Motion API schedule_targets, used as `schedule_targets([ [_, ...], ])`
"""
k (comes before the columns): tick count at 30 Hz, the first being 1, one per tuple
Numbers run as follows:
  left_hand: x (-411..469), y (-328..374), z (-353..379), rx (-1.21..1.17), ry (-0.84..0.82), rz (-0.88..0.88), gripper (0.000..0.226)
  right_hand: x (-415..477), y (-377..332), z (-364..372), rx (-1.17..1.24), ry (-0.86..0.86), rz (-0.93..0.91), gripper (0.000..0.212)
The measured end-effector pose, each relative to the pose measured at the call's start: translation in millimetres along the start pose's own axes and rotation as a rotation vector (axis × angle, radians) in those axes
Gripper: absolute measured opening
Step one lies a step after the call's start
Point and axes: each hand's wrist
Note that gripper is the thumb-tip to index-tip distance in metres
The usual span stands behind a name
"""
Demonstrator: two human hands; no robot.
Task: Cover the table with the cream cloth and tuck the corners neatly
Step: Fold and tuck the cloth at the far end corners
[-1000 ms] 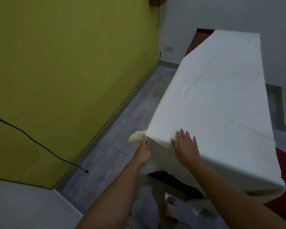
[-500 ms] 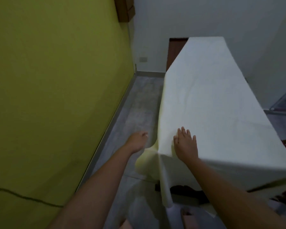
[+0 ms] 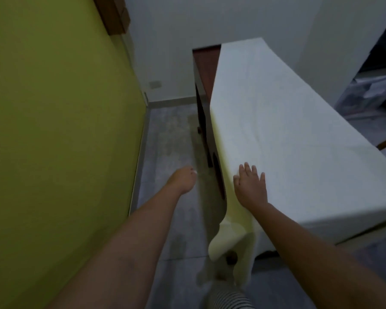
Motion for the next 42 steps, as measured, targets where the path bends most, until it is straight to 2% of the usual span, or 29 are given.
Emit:
schedule_targets([
  [7,77.5,6.0,-35.9,0.111,-0.037,0.021,0.057,60.0,-16.2,-6.1,-0.014,0.004,0.067,0.053],
  [15,150.3,11.1,-104.2,0.212,-0.021,0.118,0.053,145.5,-46.2,-41.5,-0.087,0.047,0.144,0.054],
  [21,244.3,-3.9,-175.0,0.315,0.026,0.21,0.054,239.6,-92.7,-52.9,-0.099,0.077,0.241,0.055],
  [29,351.5,-26.3,-260.9,0.411,-0.044,0.294,0.054,342.0,-158.6,-67.3,-0.056,0.081,0.339,0.055],
  [32,384.9,-25.3,-282.0,0.453,-0.085,0.347,0.055,377.5,-166.2,-76.3,-0.031,0.09,0.393,0.055],
  [42,546.7,21.3,-359.0,0.488,-0.063,0.431,0.055,537.1,-157.8,-124.0,0.01,0.109,0.486,0.054],
])
Point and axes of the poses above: each hand's wrist, its own x-axis towards the middle knuckle, its own z-axis out of the palm, y = z × x, and after that the axes turned 7 degrees about -y, right-handed
